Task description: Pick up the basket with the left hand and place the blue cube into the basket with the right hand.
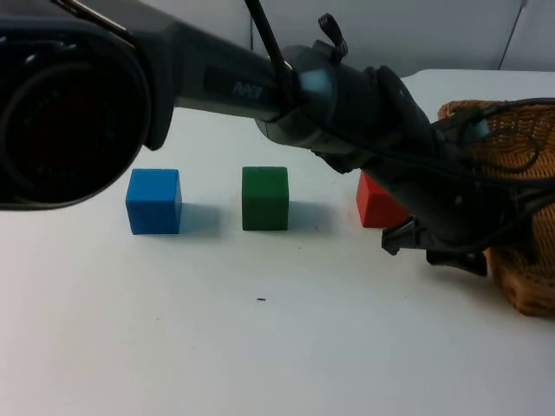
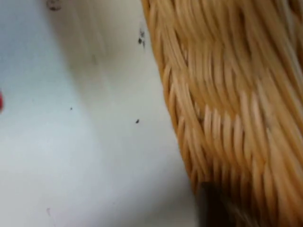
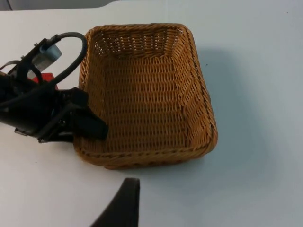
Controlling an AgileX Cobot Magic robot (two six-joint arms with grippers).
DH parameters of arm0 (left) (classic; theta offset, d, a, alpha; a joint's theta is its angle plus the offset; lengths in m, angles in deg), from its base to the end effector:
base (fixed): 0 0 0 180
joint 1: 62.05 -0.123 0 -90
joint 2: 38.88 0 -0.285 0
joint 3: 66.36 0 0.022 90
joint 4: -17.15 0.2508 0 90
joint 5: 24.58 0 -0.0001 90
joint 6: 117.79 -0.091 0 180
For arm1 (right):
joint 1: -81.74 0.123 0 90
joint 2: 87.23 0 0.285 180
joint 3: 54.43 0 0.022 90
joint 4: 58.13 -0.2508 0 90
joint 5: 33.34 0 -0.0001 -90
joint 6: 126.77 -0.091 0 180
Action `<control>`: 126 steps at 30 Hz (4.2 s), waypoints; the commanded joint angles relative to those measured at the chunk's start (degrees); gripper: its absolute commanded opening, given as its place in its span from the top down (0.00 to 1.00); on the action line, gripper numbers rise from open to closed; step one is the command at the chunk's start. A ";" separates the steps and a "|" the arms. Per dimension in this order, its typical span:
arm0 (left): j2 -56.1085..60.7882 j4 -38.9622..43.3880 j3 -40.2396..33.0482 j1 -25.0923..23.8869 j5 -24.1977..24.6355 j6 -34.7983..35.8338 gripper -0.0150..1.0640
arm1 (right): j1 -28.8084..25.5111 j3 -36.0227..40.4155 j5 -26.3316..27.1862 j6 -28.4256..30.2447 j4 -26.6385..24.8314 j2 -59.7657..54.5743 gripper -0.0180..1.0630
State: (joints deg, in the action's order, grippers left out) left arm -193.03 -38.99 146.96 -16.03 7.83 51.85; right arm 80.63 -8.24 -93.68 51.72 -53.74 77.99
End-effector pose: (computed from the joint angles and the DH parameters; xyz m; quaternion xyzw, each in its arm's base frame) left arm 0.3424 -0.4132 0.0749 0.1163 0.9116 -0.3836 0.0911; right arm 0.0105 -0.0063 0.2895 0.0197 0.8708 -0.0366 0.4898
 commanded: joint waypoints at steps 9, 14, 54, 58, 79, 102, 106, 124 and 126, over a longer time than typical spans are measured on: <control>0.18 -4.35 0.19 0.47 -2.14 0.24 0.99 | -0.40 -0.42 0.60 0.25 0.03 -0.27 0.02; 2.78 -4.67 0.19 0.47 -1.68 0.46 0.99 | -0.40 -0.42 0.60 0.25 0.27 -0.27 0.02; 54.50 15.38 -46.51 -27.28 7.74 -2.33 0.99 | -0.40 -0.42 3.23 0.25 0.05 -0.27 0.02; 58.56 14.22 -51.09 -33.05 11.08 -6.90 0.99 | -0.40 -0.42 4.09 0.25 -0.20 -0.27 0.02; 66.03 13.51 -63.96 -66.56 28.30 -24.39 0.99 | -0.40 -0.42 12.54 5.35 -9.61 -2.88 0.02; 66.52 23.24 -63.96 -76.07 27.58 -25.87 0.99 | -0.40 -24.84 15.99 50.40 -52.04 -54.69 0.02; 66.52 23.48 -63.96 -77.24 27.47 -27.09 0.99 | 3.46 -30.38 15.72 55.06 -54.12 -60.58 0.02; 65.62 28.19 -63.96 -78.71 25.81 -27.61 0.99 | 35.83 -48.51 26.91 60.85 -39.22 -90.23 0.02; 65.62 28.04 -63.96 -79.73 25.81 -27.61 0.99 | 36.62 -49.33 27.59 60.85 -38.65 -92.03 0.02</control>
State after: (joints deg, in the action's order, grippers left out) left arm -127.59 -9.67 82.98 -95.05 33.95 24.68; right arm 116.20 -56.40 -67.35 112.11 -93.54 -12.34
